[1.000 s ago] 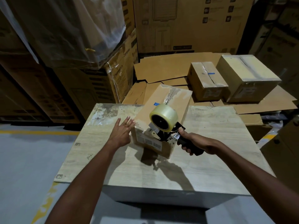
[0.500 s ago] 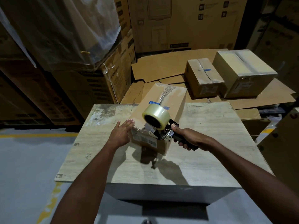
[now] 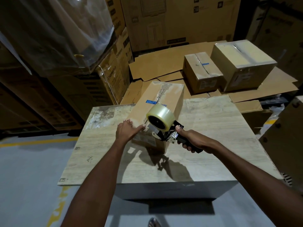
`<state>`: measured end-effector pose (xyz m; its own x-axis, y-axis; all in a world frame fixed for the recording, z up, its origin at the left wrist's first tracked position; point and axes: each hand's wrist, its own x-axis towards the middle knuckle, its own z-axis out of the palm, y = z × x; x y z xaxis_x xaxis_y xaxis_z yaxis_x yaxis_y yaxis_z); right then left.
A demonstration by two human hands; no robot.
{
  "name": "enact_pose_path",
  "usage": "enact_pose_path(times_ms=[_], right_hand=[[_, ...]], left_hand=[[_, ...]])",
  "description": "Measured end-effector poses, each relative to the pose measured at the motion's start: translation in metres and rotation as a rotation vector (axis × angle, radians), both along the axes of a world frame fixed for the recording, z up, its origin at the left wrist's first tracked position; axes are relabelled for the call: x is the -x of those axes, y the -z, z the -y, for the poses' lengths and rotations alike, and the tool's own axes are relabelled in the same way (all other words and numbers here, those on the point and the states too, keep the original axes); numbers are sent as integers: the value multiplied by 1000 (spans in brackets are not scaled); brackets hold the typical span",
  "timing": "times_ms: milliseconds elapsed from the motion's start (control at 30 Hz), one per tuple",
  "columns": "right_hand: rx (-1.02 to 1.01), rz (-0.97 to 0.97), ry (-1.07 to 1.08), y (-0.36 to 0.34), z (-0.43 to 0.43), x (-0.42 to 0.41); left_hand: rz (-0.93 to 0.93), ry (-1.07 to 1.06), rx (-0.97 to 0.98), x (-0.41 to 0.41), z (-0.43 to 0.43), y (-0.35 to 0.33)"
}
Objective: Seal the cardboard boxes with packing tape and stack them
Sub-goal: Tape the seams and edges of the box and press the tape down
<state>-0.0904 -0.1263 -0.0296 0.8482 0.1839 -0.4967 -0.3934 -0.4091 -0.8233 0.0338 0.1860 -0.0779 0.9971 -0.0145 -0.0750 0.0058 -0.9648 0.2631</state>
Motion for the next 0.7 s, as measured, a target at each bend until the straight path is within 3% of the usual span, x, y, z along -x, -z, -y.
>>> enact_pose_path(times_ms=[267,700], right_hand=[[-27,9,31,5,1,9],[-84,49,82,32,26,35]], left_hand=[[-30,16,-113,12,9,-7],[24,-67,-116,29,23,-11]])
